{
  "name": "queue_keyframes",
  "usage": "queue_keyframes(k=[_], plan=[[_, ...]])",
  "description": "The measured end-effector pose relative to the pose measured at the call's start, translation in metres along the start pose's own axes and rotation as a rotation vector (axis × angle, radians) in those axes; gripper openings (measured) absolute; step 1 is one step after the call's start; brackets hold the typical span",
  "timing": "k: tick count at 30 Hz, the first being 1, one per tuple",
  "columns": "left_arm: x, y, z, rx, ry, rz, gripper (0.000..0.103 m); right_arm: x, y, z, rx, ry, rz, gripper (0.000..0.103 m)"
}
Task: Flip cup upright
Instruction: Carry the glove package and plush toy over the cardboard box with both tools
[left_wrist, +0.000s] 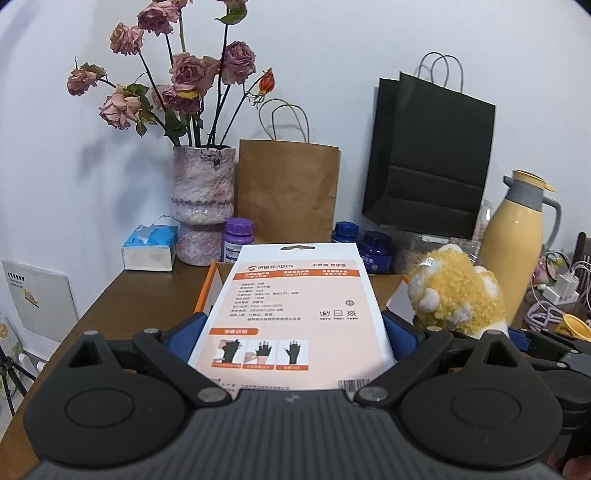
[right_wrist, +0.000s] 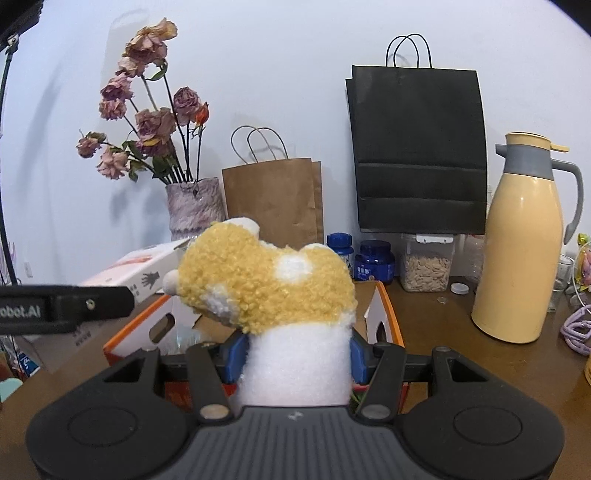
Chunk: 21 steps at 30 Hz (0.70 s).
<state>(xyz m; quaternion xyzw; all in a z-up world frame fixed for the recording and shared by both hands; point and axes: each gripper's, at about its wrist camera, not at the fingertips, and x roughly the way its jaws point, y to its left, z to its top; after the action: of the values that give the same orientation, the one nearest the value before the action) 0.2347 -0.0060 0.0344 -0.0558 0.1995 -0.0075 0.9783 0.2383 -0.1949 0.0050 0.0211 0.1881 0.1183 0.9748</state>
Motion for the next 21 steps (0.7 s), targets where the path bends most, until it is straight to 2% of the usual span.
queue_keyframes(k=[13,21], plan=[[0.048,0.004,0.021,-0.015,-0.009,0.039,0.099,0.055,0.005,0.025,0.000,0.027,-0.015,0.053],[0.073,0.008,0.027,-0.020,-0.042,0.081,0.099,0.088,0.003,0.039,-0.003,0.038,-0.029,0.053]])
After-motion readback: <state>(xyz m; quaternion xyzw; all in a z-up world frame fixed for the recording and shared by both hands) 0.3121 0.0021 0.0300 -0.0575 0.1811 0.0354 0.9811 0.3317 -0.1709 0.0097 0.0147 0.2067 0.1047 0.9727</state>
